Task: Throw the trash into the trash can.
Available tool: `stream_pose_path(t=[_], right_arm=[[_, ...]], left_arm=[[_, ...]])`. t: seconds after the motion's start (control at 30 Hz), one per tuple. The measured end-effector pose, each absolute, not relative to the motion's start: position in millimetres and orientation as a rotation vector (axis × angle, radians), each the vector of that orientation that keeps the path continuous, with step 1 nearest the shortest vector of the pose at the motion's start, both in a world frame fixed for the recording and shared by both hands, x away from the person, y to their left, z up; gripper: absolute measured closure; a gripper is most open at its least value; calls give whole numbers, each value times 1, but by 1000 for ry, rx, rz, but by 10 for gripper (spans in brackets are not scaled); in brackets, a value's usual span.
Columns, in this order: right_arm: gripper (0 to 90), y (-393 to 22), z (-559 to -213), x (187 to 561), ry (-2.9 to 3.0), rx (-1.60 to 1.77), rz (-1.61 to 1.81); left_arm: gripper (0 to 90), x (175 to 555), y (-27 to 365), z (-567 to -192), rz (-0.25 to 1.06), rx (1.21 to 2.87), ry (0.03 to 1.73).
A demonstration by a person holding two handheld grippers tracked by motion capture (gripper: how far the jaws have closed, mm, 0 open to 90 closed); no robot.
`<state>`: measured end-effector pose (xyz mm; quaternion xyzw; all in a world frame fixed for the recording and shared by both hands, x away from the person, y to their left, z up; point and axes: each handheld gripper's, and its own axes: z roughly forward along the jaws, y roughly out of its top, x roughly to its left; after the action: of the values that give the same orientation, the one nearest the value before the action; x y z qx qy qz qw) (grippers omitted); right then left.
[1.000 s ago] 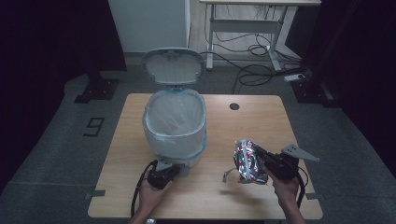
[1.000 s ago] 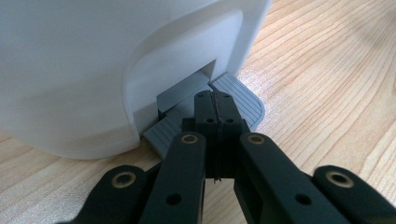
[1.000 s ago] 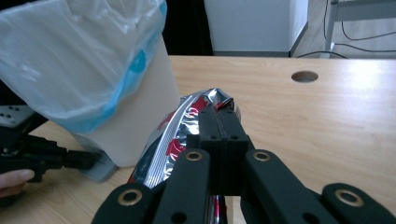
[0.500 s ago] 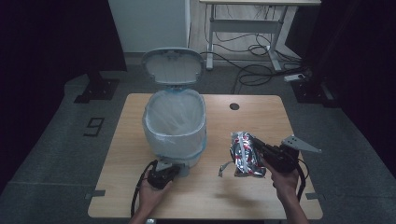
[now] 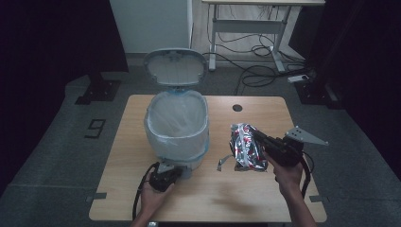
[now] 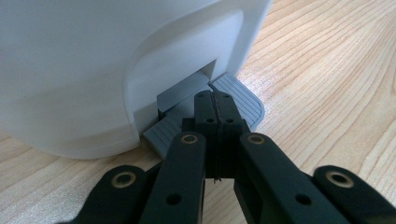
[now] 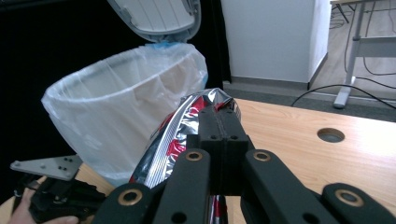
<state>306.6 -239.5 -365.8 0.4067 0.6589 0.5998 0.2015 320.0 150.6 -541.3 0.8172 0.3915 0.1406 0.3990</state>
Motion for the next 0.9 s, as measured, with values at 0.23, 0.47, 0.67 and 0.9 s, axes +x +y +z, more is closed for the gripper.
stream_pose_path(t=[0.23, 0.47, 0.67, 0.9], right_arm=[[900, -234, -359, 309, 1838, 1124, 1683], [900, -230, -347, 311, 1833, 1105, 1687], [900, -227, -335, 311, 1828, 1089, 1688], [900, -223, -329, 315, 1834, 1082, 1692]], left_arm=[[900, 320, 151, -541, 355, 2068, 991], [900, 320, 151, -541, 355, 2068, 990], [900, 320, 151, -541, 347, 2067, 992], [900, 320, 151, -542, 345, 2065, 992]])
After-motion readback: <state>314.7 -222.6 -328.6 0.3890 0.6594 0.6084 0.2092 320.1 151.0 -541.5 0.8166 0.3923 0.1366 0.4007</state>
